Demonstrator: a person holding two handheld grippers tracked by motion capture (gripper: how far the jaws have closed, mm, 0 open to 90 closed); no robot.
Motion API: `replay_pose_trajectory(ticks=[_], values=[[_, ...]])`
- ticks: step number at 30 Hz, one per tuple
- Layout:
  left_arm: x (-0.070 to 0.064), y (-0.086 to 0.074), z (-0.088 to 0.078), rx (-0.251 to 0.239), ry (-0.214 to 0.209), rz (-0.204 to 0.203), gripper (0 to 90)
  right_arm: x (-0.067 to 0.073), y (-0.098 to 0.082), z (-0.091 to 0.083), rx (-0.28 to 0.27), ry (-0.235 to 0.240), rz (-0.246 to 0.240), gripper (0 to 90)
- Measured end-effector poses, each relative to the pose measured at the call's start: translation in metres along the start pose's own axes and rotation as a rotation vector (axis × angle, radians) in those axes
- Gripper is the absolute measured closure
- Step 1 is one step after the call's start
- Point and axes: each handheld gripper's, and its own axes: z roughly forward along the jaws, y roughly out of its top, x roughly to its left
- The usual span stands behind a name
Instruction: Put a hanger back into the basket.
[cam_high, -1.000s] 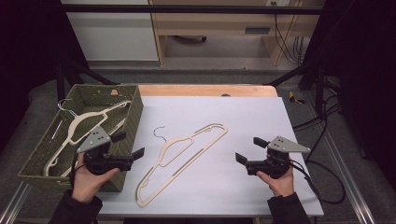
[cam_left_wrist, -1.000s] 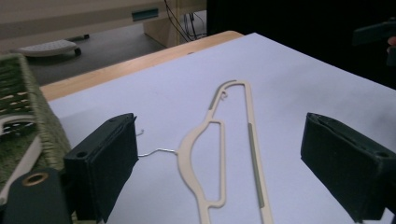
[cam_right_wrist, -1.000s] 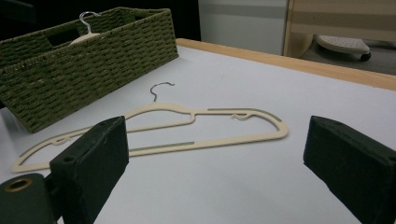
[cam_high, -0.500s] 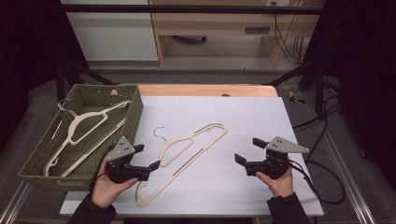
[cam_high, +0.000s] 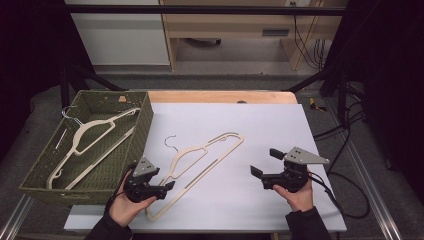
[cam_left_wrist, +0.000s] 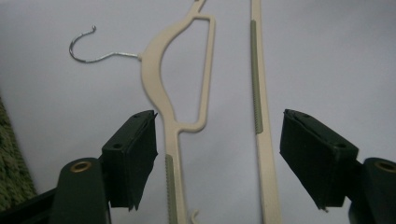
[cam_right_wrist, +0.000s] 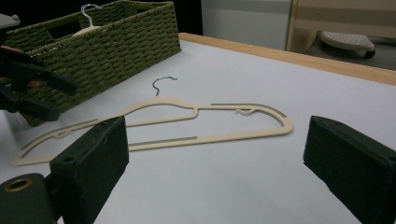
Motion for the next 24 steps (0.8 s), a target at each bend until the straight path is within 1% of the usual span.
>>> replay_pose_trajectory(ticks=[2, 4, 5, 6, 8, 12, 13, 14, 15, 16, 18, 19, 21, 24], values=[[0.001, -0.004, 0.005, 0.010, -0.002, -0.002, 29.5, 0.000, 0.000, 0.001, 0.002, 0.000, 0.004, 7.5], [0.002, -0.008, 0.009, 0.028, 0.012, -0.005, 31.9, 0.001, -0.001, 0.001, 0.003, -0.001, 0.002, 7.5], [0.002, -0.008, 0.009, 0.028, 0.012, -0.005, 32.4, 0.001, -0.001, 0.001, 0.003, -0.001, 0.002, 7.5], [0.004, -0.012, 0.013, 0.044, 0.018, -0.017, 33.0, 0.001, -0.001, 0.002, 0.003, -0.001, -0.002, 7.5], [0.006, -0.016, 0.017, 0.052, 0.016, -0.035, 33.2, 0.001, -0.001, 0.002, 0.007, 0.002, -0.002, 7.5], [0.006, -0.020, 0.021, 0.069, 0.033, -0.045, 33.7, 0.001, -0.001, 0.002, 0.011, 0.003, -0.004, 7.5], [0.006, -0.022, 0.023, 0.084, 0.054, -0.048, 34.2, 0.001, -0.002, 0.003, 0.010, 0.003, -0.005, 7.5], [0.007, -0.024, 0.024, 0.090, 0.061, -0.051, 34.7, 0.001, -0.002, 0.003, 0.013, 0.004, -0.005, 7.5], [0.007, -0.025, 0.025, 0.092, 0.079, -0.052, 35.1, 0.001, -0.002, 0.003, 0.014, 0.004, -0.005, 7.5], [0.008, -0.026, 0.025, 0.105, 0.099, -0.041, 36.6, 0.001, -0.002, 0.004, 0.017, 0.002, -0.002, 7.5], [0.009, -0.027, 0.026, 0.108, 0.105, -0.044, 38.9, 0.001, -0.002, 0.004, 0.018, 0.004, -0.005, 7.5], [0.010, -0.028, 0.027, 0.109, 0.106, -0.057, 38.9, 0.001, -0.003, 0.004, 0.019, 0.005, -0.005, 7.5], [0.012, -0.030, 0.028, 0.119, 0.108, -0.066, 42.7, 0.001, -0.003, 0.004, 0.017, 0.005, -0.005, 7.5], [0.014, -0.032, 0.028, 0.108, 0.126, -0.086, 49.7, 0.001, -0.002, 0.003, 0.015, 0.004, -0.007, 7.5]])
